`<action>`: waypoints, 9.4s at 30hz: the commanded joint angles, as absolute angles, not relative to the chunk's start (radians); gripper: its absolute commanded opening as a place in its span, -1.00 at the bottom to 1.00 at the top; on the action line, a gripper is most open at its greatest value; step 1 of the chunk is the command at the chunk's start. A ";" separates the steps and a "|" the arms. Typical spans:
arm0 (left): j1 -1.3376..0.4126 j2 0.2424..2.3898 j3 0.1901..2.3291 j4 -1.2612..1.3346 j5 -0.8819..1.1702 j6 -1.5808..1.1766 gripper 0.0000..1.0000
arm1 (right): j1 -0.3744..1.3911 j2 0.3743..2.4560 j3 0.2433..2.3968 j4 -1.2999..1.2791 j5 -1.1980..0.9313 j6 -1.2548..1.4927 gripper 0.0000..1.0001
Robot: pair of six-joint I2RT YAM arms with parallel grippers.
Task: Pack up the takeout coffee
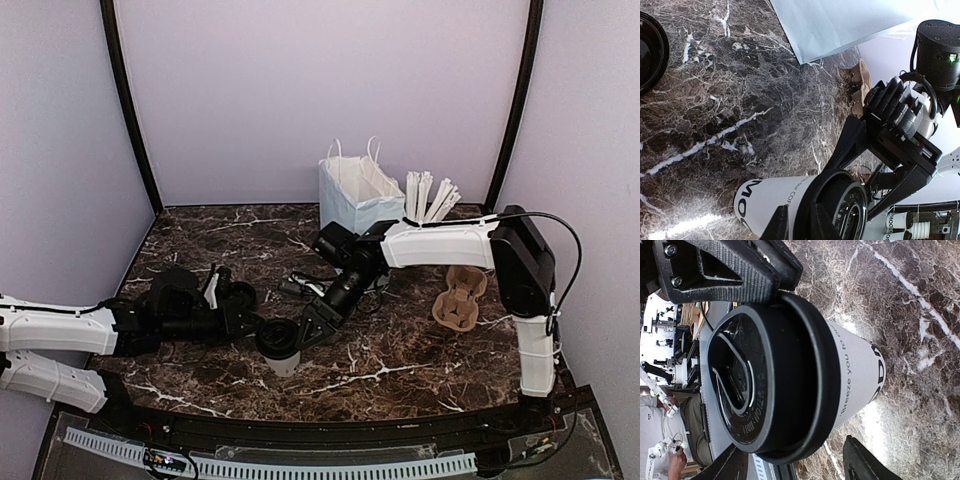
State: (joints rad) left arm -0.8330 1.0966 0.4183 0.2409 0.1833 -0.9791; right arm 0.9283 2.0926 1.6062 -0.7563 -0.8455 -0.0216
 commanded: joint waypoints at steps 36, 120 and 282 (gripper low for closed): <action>-0.847 1.164 0.813 -0.157 0.070 -0.760 -0.37 | 0.903 1.903 1.761 -0.897 -0.612 -0.261 0.40; -0.721 1.295 1.247 -0.558 -0.344 -0.203 0.97 | 0.081 1.260 1.369 -0.643 -0.551 -0.201 0.97; -0.765 1.451 1.486 -0.641 0.064 -0.201 0.79 | 0.414 1.344 1.408 -0.722 -0.270 -0.550 0.34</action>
